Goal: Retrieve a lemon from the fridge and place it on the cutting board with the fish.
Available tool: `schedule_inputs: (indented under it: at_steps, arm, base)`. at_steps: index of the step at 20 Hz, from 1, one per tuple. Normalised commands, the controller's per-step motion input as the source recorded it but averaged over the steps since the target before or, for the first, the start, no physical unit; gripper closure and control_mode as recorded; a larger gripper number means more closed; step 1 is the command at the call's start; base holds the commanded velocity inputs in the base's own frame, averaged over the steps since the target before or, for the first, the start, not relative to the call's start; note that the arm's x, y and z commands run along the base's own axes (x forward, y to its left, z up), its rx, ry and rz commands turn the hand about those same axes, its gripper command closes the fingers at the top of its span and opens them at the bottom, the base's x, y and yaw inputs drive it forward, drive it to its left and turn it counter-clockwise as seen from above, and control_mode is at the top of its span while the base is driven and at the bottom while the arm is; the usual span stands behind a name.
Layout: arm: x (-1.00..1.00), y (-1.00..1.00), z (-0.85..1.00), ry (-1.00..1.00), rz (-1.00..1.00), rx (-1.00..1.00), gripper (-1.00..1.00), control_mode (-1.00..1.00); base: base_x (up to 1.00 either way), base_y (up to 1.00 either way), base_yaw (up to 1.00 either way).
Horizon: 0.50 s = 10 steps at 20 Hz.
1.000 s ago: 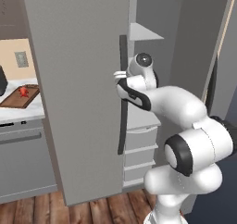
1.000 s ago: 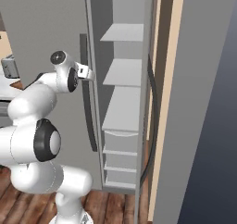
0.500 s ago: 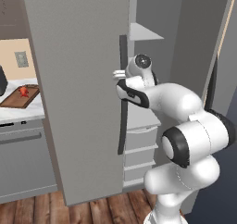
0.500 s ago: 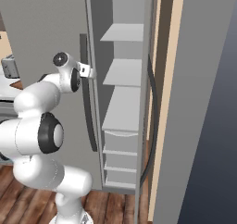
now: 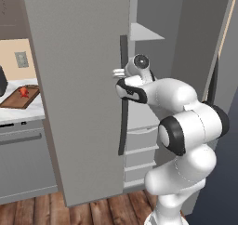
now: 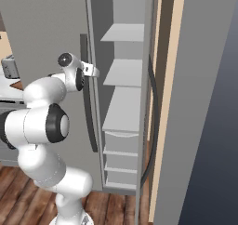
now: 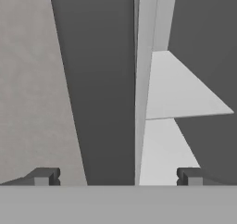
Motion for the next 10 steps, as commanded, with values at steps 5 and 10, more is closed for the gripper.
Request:
schedule_inputs:
  at_steps: [5,10]
  arm:
    - [0.2,0.0,0.0,0.0,0.0,0.0,-1.0,-1.0]
    - [0.15,0.0,0.0,-0.03,0.0,0.0,-1.0,-1.0]
  base:
    - [0.0,0.0,0.0]
    - [0.0,0.0,0.0]
